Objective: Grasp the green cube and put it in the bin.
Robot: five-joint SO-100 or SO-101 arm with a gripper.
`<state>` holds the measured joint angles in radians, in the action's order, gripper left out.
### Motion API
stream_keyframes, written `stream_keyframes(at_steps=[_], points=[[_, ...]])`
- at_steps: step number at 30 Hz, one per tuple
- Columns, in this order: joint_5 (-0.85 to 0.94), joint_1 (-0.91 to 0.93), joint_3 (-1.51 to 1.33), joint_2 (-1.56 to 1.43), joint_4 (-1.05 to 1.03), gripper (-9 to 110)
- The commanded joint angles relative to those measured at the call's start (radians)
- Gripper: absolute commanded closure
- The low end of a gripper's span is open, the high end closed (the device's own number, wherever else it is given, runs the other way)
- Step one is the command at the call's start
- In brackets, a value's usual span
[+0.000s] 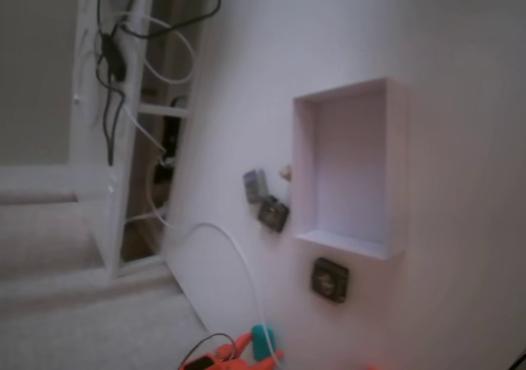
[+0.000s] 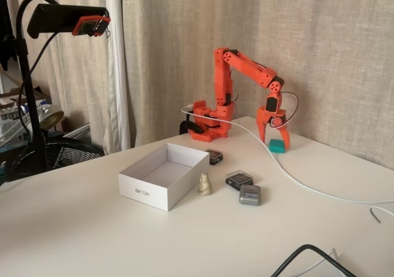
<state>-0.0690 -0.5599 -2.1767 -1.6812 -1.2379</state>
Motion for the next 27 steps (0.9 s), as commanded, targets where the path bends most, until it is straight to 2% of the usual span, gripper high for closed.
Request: stream_keyframes(at_steps=[1, 13, 27], points=[[-0.006, -0.002, -0.005, -0.011, 0.011, 69], [-0.008, -0.009, -0.017, -0.002, 0.12, 69], [-0.011, -0.006, -0.071, -0.015, 0.132, 69]])
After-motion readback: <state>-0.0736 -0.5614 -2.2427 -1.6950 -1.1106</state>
